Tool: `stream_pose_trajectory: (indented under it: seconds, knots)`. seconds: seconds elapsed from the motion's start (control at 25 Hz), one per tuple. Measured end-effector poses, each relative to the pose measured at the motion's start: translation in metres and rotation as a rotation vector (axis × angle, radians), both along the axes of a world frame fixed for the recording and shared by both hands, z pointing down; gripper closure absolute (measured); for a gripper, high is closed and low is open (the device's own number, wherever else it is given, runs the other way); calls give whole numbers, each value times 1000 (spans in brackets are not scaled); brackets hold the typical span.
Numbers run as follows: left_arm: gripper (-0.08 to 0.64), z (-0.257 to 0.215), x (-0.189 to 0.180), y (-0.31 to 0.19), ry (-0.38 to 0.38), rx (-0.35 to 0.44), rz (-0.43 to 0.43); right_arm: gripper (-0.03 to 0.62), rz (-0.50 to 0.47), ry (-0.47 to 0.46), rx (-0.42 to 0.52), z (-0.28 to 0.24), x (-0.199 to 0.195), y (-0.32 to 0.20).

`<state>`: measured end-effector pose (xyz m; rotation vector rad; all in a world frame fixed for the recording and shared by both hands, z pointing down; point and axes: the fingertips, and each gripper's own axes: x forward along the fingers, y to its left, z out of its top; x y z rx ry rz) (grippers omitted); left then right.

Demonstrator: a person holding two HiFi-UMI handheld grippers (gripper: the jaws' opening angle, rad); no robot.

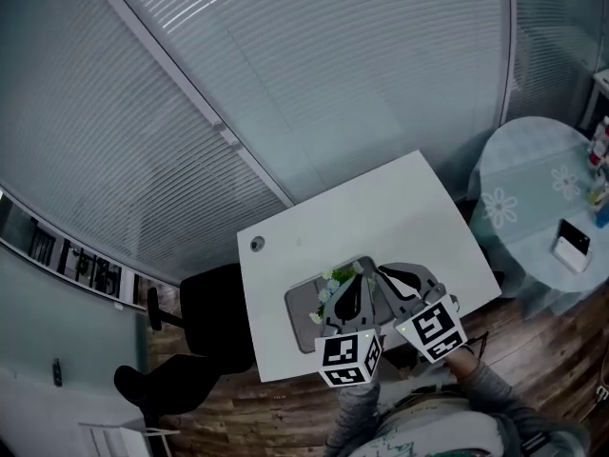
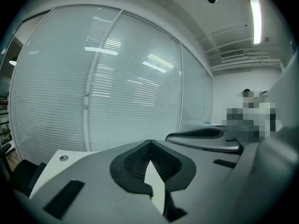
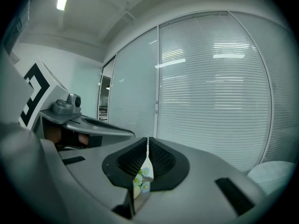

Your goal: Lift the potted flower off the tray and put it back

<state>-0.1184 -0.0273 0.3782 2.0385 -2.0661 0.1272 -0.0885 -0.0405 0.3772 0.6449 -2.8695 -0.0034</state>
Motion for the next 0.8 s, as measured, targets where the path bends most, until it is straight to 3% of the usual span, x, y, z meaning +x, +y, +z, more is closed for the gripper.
stream_pose_trajectory:
  seconds: [0.24, 0.8]
  knots:
    - [549, 0, -18, -13, 11, 5, 62, 569, 56, 15, 0, 2, -15, -12]
    - [549, 8, -110, -25, 50, 4, 164, 569, 148, 52, -7, 10, -95, -31]
